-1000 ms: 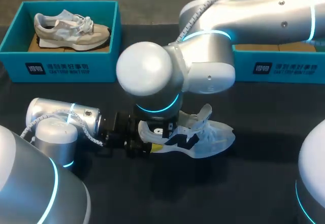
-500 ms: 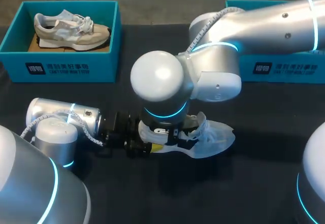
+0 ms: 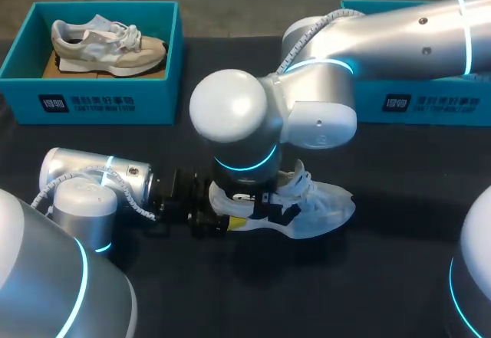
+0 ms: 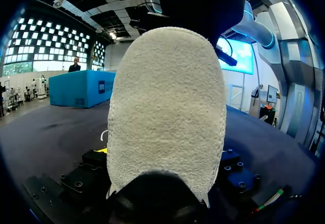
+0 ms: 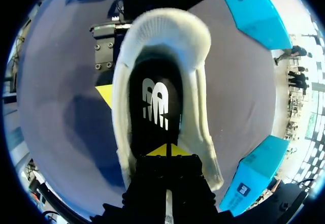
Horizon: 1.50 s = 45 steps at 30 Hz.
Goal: Take the shoe out of the shoebox, open the shoe tongue, remove and reinsert the insole, then place the shoe into the shoebox
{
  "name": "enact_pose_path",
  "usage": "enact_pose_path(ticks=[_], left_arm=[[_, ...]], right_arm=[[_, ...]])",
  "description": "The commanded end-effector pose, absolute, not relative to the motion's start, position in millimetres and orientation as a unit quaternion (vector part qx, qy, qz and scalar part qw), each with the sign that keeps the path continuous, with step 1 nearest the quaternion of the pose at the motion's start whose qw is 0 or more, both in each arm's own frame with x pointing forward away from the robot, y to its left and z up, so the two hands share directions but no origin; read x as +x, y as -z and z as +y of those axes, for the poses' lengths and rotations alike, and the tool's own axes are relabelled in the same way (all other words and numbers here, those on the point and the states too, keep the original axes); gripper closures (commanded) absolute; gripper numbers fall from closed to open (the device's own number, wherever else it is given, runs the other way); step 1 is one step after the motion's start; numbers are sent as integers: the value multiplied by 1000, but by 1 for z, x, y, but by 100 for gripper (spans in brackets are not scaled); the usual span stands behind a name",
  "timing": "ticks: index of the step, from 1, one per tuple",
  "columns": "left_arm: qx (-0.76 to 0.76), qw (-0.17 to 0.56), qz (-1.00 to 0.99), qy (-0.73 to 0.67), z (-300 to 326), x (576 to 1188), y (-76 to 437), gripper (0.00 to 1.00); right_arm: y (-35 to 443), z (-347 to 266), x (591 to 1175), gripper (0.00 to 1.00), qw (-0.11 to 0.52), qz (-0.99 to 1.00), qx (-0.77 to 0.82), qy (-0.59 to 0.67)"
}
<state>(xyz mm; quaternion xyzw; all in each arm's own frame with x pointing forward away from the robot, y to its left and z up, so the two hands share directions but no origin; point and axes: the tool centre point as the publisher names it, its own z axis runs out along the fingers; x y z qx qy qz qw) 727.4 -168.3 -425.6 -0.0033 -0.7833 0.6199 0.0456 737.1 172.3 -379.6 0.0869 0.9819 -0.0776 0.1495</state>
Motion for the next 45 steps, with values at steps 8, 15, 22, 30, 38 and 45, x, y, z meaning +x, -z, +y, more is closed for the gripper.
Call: enact_pose_path(ticks=[8, 15, 22, 30, 38, 45], left_arm=[[-2, 45, -783, -620, -168, 728, 426, 100], [-2, 45, -783, -620, -168, 728, 426, 100], [-2, 45, -783, -620, -168, 728, 426, 100], [-2, 45, -783, -620, -168, 728, 426, 100], [-2, 45, -783, -620, -168, 728, 426, 100], [-2, 45, -783, -620, -168, 728, 426, 100]], right_arm=[[395, 164, 738, 100, 176, 976, 110, 72], [391, 159, 737, 99, 181, 974, 114, 73], [392, 155, 741, 76, 179, 974, 112, 76], [398, 154, 751, 75, 167, 977, 107, 74], [420, 156, 755, 71, 131, 984, 101, 68], [433, 159, 742, 73, 90, 988, 102, 67]])
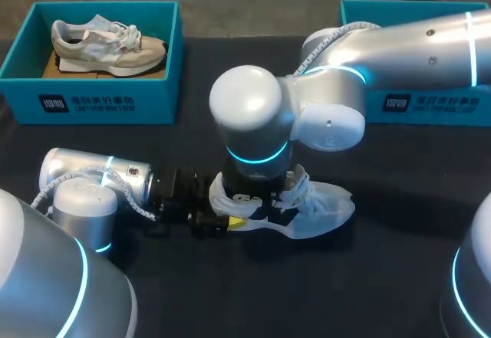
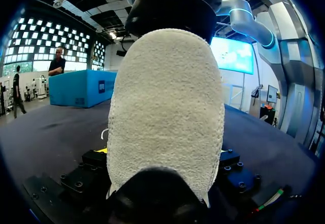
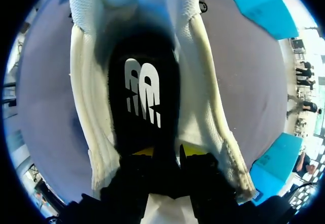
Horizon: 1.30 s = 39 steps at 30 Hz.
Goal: Take the shoe out of the shoebox, open the shoe tongue, remove and reinsert the insole, then place the shoe into the shoebox
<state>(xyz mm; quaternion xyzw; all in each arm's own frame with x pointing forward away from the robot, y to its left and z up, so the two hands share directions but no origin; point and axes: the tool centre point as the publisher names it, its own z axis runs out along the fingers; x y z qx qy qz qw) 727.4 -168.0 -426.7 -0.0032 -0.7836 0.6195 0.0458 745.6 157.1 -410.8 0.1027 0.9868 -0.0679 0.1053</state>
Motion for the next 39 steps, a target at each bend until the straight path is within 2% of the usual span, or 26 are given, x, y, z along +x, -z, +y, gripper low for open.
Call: enact_pose_path(ticks=[1, 9, 18, 22, 29, 39], left_arm=[[-2, 45, -783, -620, -168, 728, 426, 100], [-2, 45, -783, -620, -168, 728, 426, 100], [-2, 45, -783, -620, -168, 728, 426, 100], [-2, 45, -783, -620, -168, 728, 426, 100], [-2, 45, -783, -620, -168, 728, 426, 100], [-2, 45, -783, -620, -168, 728, 426, 100]], right_arm=[[433, 159, 739, 75, 87, 989, 103, 67], [432, 162, 721, 77, 62, 991, 104, 64], [446, 173, 708, 78, 0, 996, 77, 51], [449, 174, 703, 100, -12, 996, 76, 49], [441, 173, 694, 100, 2, 995, 89, 41], [404, 168, 685, 100, 65, 991, 117, 26]])
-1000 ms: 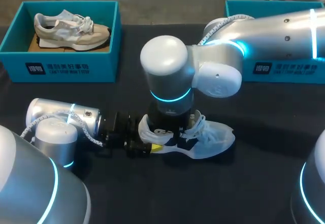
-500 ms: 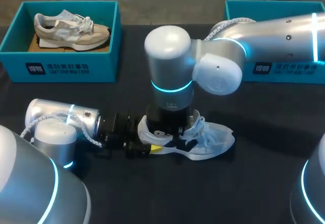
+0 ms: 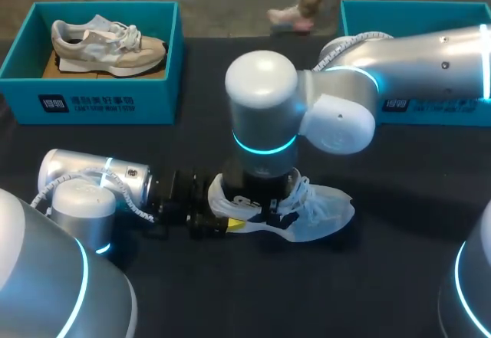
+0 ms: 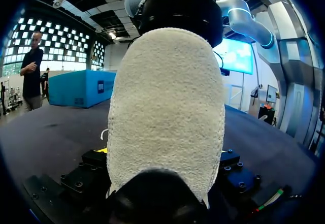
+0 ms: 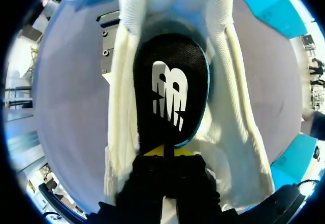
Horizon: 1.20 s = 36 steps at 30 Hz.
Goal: Take the shoe out of the shoebox, open the shoe tongue, remove and reinsert the insole, then place the shoe into the shoebox
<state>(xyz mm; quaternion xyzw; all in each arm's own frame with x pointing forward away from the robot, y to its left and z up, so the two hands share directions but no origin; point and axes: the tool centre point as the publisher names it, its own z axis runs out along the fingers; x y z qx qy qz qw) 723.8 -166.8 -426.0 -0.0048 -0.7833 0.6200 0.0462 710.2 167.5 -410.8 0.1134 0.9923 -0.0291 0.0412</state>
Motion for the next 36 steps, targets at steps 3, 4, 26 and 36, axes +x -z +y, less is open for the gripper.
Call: enact_pose_path(ticks=[3, 4, 26, 36], left_arm=[[-2, 45, -783, -620, -168, 728, 426, 100], [-2, 45, -783, -620, -168, 728, 426, 100], [-2, 45, -783, -620, -168, 728, 426, 100], [-2, 45, -783, -620, -168, 728, 426, 100]], right_arm=[[392, 168, 686, 100, 87, 989, 119, 17], [388, 169, 687, 100, 95, 988, 118, 14], [353, 151, 708, 100, 195, 966, 157, -57], [341, 143, 710, 100, 232, 953, 170, -92]])
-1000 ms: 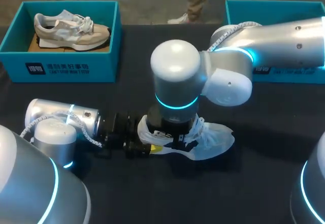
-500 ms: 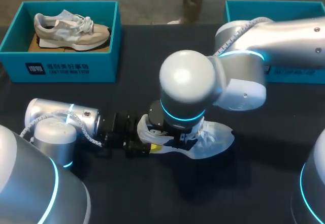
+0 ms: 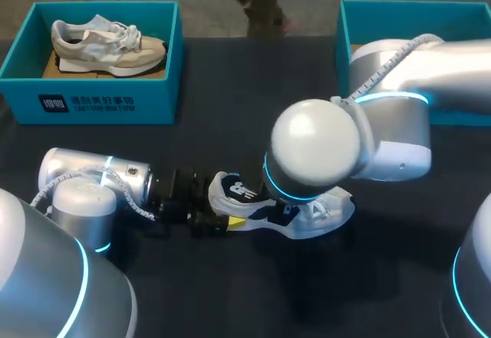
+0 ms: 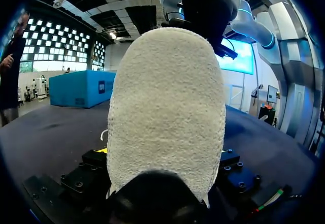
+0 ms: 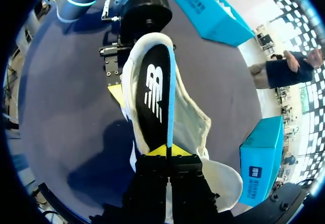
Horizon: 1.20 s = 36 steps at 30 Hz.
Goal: Take the shoe out of the shoebox, open the shoe tongue, remove and reinsert the insole, then place the shoe into the shoebox
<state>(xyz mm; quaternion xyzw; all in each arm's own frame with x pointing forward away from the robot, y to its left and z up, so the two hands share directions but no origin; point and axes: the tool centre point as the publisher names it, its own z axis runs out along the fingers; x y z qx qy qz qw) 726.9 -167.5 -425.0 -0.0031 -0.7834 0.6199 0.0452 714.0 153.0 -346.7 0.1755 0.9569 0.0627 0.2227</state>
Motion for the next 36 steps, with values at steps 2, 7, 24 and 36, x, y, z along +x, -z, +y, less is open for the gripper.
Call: enact_pose_path(ticks=[2, 7, 24, 36], left_arm=[[-2, 45, -783, -620, -168, 728, 426, 100], [-2, 45, -783, -620, -168, 728, 426, 100], [-2, 45, -783, -620, -168, 728, 426, 100], [-2, 45, -783, -620, -168, 728, 426, 100]], right_arm=[[338, 145, 712, 100, 235, 953, 166, -93], [334, 155, 721, 100, 231, 959, 142, -84], [338, 162, 713, 67, 182, 976, 105, -62], [302, 164, 705, 69, 186, 977, 94, -49]])
